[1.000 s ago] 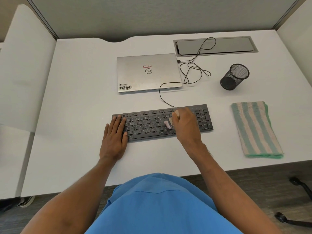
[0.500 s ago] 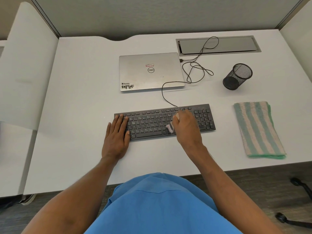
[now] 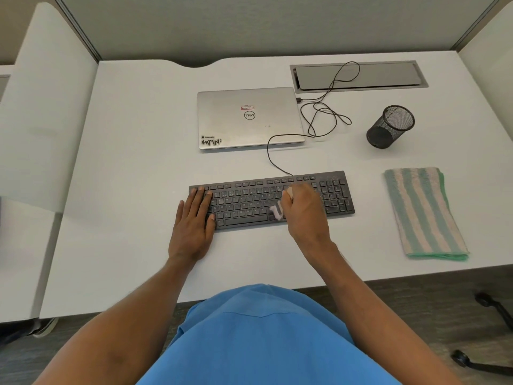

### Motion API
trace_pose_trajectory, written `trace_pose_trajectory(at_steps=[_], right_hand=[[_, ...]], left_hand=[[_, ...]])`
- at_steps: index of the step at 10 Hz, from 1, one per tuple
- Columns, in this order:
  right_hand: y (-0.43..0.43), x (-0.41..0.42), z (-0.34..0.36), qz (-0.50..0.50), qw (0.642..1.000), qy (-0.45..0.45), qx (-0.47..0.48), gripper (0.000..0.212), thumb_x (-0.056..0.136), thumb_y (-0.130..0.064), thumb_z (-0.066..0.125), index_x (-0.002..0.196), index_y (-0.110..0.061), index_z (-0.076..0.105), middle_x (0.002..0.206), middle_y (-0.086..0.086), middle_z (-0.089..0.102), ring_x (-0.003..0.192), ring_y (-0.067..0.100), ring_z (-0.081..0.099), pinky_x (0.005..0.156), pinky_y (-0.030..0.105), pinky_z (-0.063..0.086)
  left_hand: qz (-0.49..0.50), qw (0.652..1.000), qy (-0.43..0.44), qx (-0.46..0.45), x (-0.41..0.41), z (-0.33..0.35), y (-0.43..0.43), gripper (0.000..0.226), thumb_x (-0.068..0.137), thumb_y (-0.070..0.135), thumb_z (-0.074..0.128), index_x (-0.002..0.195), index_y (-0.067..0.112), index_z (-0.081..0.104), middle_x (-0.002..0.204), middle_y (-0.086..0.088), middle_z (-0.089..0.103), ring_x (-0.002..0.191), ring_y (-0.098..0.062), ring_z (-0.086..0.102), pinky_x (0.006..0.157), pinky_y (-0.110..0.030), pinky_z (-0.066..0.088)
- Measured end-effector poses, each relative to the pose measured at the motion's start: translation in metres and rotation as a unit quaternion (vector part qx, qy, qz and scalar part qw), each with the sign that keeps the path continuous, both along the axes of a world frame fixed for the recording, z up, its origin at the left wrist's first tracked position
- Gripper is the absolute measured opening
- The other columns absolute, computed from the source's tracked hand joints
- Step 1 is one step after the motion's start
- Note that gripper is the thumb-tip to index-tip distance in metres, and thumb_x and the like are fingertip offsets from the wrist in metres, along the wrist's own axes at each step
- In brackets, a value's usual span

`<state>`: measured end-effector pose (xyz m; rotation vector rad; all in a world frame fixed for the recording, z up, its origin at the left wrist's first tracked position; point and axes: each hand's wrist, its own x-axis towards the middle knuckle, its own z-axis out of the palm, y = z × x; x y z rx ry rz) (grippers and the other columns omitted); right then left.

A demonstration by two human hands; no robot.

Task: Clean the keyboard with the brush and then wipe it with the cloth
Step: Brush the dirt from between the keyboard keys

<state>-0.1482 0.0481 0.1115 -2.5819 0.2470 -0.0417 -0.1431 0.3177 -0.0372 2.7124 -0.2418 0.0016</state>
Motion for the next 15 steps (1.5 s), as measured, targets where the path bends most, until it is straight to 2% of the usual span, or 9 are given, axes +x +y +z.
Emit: trace_pose_trajectory(at_steps=[3,5,6,7,8,10,12,14,15], right_hand=[[0.002,0.002,-0.005,0.022,1.000,0.014,0.010,0.022,0.105,-0.017,0.047,0.098,-0.004,0.064,0.102,0.007,0.059,0.076,0.009,0.048,0.063,0.018,0.029],[-0.008,-0.002,-0.005,0.047,0.997,0.057,-0.004,0.016,0.104,-0.017,0.048,0.097,-0.010,0.061,0.099,0.002,0.053,0.086,0.025,0.063,0.074,0.032,0.050],[-0.012,0.009,0.016,0.066,0.995,0.044,0.065,0.018,0.101,-0.006,0.049,0.089,-0.014,0.059,0.093,-0.004,0.048,0.079,0.014,0.067,0.067,0.022,0.059],[-0.007,0.018,0.030,0.102,0.990,0.080,0.064,0.017,0.100,0.001,0.051,0.093,-0.009,0.063,0.090,-0.003,0.051,0.072,-0.001,0.057,0.056,0.002,0.044],[0.001,0.030,0.025,0.151,0.979,0.128,0.049,0.014,0.100,0.000,0.053,0.095,-0.003,0.066,0.088,0.000,0.060,0.062,-0.007,0.048,0.045,0.000,0.033],[-0.006,0.031,0.007,0.144,0.976,0.154,0.054,0.022,0.101,-0.013,0.051,0.116,-0.012,0.068,0.113,0.007,0.068,0.083,0.009,0.060,0.061,0.009,0.037],[-0.022,0.028,0.011,0.089,0.987,0.136,-0.009,0.023,0.100,-0.014,0.050,0.117,-0.014,0.066,0.109,0.008,0.066,0.100,0.030,0.064,0.071,0.028,0.047],[-0.001,0.033,0.017,0.121,0.985,0.125,0.018,0.019,0.098,0.000,0.051,0.104,-0.003,0.069,0.095,0.009,0.069,0.068,0.001,0.054,0.048,0.002,0.034],[0.003,0.030,0.011,0.134,0.983,0.123,0.021,0.020,0.099,-0.004,0.052,0.108,-0.005,0.069,0.096,0.009,0.069,0.075,0.009,0.060,0.052,0.004,0.036]], left_hand=[[-0.002,1.000,0.001,-0.002,0.000,-0.001,0.000,0.063,0.108,0.037,0.028,0.169,0.022,0.022,0.177,0.003,0.014,0.164,-0.011,0.001,0.133,-0.050,0.010],[-0.003,1.000,-0.001,-0.004,0.000,-0.002,0.001,0.063,0.108,0.037,0.028,0.169,0.022,0.021,0.177,0.003,0.013,0.164,-0.011,0.001,0.133,-0.049,0.010],[0.000,1.000,-0.001,-0.003,0.000,-0.001,0.001,0.062,0.109,0.037,0.028,0.169,0.022,0.022,0.177,0.004,0.013,0.164,-0.011,0.001,0.133,-0.049,0.010],[0.000,1.000,-0.001,-0.004,0.000,-0.001,0.001,0.062,0.108,0.036,0.028,0.169,0.022,0.022,0.177,0.003,0.013,0.164,-0.011,0.001,0.133,-0.049,0.010],[-0.002,1.000,-0.002,-0.003,0.000,-0.001,0.000,0.062,0.109,0.036,0.029,0.169,0.022,0.021,0.177,0.003,0.013,0.164,-0.011,0.001,0.133,-0.048,0.009],[0.001,1.000,0.000,-0.007,0.000,0.000,0.001,0.062,0.108,0.036,0.029,0.169,0.022,0.022,0.177,0.004,0.013,0.164,-0.010,0.000,0.133,-0.047,0.008],[0.003,1.000,0.002,-0.007,0.000,0.000,0.000,0.062,0.109,0.036,0.030,0.169,0.022,0.022,0.177,0.004,0.013,0.163,-0.009,-0.001,0.133,-0.047,0.007],[0.003,1.000,0.002,-0.004,0.000,-0.001,0.000,0.062,0.108,0.036,0.030,0.169,0.023,0.021,0.177,0.004,0.013,0.163,-0.009,-0.001,0.133,-0.047,0.008],[0.002,1.000,0.001,-0.002,-0.001,0.000,0.000,0.063,0.109,0.036,0.029,0.169,0.022,0.021,0.177,0.004,0.013,0.163,-0.010,0.000,0.133,-0.047,0.007]])
